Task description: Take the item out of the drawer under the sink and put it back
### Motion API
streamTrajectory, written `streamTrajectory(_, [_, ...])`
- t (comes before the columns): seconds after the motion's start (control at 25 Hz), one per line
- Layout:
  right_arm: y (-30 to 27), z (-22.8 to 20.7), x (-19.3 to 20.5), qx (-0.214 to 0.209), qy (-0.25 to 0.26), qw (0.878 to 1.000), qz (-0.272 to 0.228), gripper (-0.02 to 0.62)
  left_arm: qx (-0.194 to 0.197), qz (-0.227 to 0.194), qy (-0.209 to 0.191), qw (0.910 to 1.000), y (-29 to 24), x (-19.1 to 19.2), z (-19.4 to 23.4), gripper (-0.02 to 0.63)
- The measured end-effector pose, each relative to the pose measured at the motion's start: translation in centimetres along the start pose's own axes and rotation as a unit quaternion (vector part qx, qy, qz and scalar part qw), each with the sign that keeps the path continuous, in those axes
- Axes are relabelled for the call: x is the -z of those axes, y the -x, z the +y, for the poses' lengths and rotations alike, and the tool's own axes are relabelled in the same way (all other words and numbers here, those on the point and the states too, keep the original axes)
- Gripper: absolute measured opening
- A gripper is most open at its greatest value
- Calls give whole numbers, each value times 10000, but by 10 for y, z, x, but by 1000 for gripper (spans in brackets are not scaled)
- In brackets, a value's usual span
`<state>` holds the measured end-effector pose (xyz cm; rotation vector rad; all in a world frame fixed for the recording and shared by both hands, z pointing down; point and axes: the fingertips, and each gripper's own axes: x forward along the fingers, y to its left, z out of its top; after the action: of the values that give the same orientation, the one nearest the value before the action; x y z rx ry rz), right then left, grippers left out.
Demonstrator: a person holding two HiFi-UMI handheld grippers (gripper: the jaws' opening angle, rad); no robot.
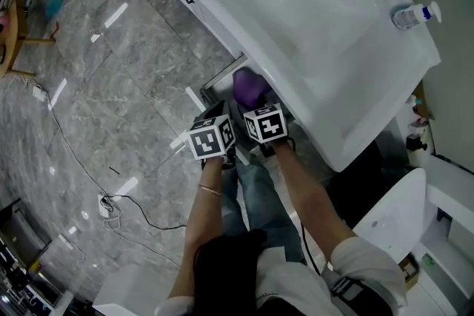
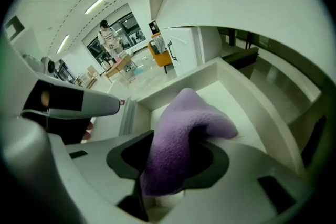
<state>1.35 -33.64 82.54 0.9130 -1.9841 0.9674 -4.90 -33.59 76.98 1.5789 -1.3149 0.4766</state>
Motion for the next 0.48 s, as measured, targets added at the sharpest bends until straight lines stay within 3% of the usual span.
streamTrajectory(0.12, [5, 2, 3, 17, 23, 10000, 23, 218, 45, 26, -92, 9999, -2, 5, -4, 5])
streamTrajectory(0.48, [13, 5, -2, 53, -219, 9996, -139, 278, -4, 13, -6, 10000, 2, 5, -1, 5])
